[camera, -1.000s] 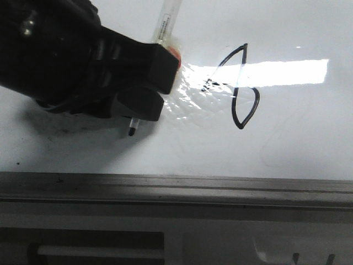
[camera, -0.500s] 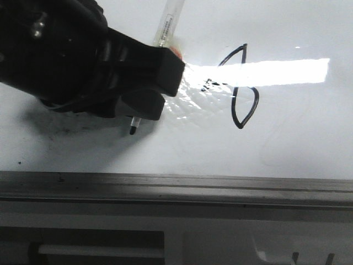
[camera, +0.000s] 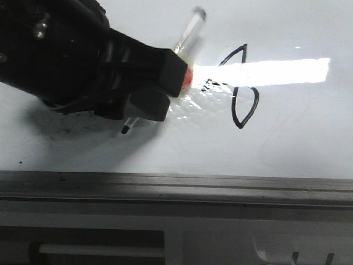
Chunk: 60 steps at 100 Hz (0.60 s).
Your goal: Write number 8 on whiteboard
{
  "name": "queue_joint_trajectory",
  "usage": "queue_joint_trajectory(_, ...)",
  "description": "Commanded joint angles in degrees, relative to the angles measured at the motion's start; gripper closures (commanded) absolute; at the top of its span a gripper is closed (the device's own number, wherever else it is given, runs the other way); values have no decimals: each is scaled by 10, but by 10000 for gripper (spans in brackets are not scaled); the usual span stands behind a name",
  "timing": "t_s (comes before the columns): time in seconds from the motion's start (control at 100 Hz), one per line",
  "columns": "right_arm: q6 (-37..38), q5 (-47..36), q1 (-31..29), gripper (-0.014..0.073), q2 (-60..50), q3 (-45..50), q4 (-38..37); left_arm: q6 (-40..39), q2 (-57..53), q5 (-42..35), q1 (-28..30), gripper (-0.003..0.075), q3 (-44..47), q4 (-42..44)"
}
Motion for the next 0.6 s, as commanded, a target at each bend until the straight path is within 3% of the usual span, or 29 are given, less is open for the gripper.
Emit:
queue_joint_trajectory(0.0,1,-3,0,663,0,-18,9,-2,9,-108,11,424,-6,4)
queue_joint_trajectory(0.13,1,-3,0,663,0,-18,9,-2,9,-108,11,409,-6,4)
queue_joint_trajectory(0.39,1,-8,0,663,0,-18,9,-2,-24,-103,5,110,-28,0)
queue_joint_trajectory(0.59,1,-10,0,663,-1,-15,9,4,-142,-101,-30,100,-21,1)
